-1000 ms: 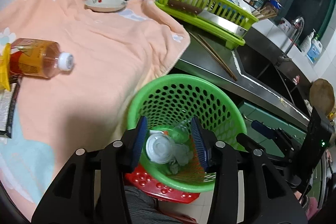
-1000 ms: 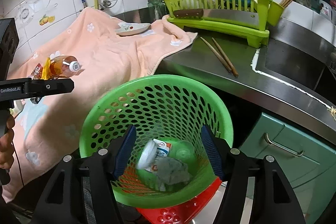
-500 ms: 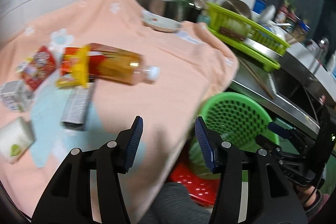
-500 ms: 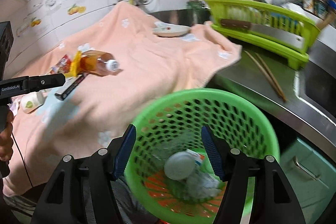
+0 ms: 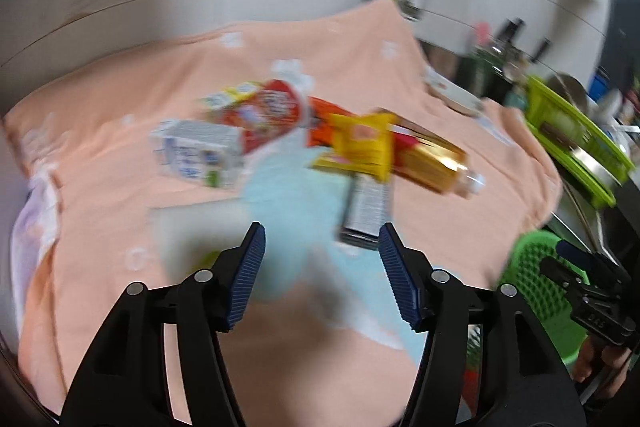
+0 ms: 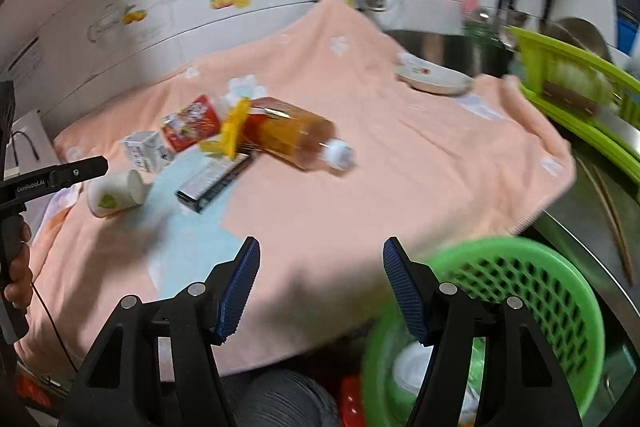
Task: Collect trash
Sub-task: 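Grasp the paper cup with the left gripper while the right gripper grasps the yellow wrapper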
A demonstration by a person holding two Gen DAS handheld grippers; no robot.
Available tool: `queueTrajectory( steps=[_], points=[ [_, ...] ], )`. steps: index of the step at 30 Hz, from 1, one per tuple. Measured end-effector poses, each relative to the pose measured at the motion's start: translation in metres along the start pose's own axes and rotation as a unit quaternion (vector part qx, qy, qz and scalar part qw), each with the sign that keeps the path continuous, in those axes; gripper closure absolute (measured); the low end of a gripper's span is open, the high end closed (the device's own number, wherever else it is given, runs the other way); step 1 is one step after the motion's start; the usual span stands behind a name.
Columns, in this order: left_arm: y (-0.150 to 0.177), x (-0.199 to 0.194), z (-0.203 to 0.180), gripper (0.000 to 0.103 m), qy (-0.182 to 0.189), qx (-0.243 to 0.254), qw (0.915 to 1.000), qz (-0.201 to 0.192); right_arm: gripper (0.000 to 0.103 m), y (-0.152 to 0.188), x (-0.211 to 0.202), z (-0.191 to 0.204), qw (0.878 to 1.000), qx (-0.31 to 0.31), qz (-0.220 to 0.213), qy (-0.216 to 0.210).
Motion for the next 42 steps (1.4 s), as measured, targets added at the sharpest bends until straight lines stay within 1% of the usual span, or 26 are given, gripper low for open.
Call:
queueTrajectory(
  steps=[3, 7, 10, 13, 16, 18, 23, 29, 37, 42],
  points=[
    [0.004, -0.003, 0.029, 0.041, -0.019, -0.030, 0.9994, 0.000, 0.041, -0.012, 0.016, 0.020, 1.000, -0.016, 0.005, -0.019],
    [0.010, -0.001, 0.055, 0.041, -0.033, -0.053, 0.9980, 0.004, 0.041, -0.028, 0.038, 0.044, 0.999, -0.028, 0.011, -0.045],
    [0.013, 0.001, 0.066, 0.041, -0.035, -0.063, 0.9974, 0.008, 0.041, -0.041, 0.056, 0.063, 0.997, -0.032, 0.014, -0.064],
    [0.016, 0.007, 0.074, 0.041, -0.036, -0.069, 0.9969, 0.014, 0.042, -0.052, 0.074, 0.076, 0.996, -0.039, 0.017, -0.074],
    [0.020, 0.013, 0.084, 0.041, -0.029, -0.081, 0.9961, 0.021, 0.043, -0.060, 0.093, 0.085, 0.996, -0.043, 0.022, -0.075],
    [0.023, 0.017, 0.089, 0.041, -0.024, -0.087, 0.9956, 0.026, 0.046, -0.065, 0.107, 0.091, 0.996, -0.043, 0.028, -0.078],
    [0.028, 0.029, 0.100, 0.041, -0.009, -0.102, 0.9940, 0.038, 0.047, -0.074, 0.138, 0.102, 0.995, -0.046, 0.043, -0.077],
    [0.030, 0.042, 0.105, 0.041, 0.006, -0.114, 0.9924, 0.047, 0.050, -0.085, 0.169, 0.109, 0.994, -0.034, 0.056, -0.084],
    [0.027, 0.054, 0.105, 0.041, 0.020, -0.113, 0.9921, 0.052, 0.053, -0.092, 0.194, 0.113, 0.995, -0.030, 0.066, -0.074],
    [0.026, 0.059, 0.105, 0.041, 0.023, -0.113, 0.9918, 0.055, 0.059, -0.092, 0.203, 0.113, 0.995, -0.028, 0.070, -0.072]
  ],
)
Point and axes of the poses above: each gripper's, at about its wrist camera, not at the fingertips, and x roughly the way its jaws point, z to its left, y to its underside, the point moved 2 cm from there along x, roughly the way its jaws point, and after that the axes turned 7 degrees about x, right-handed, at the moved point
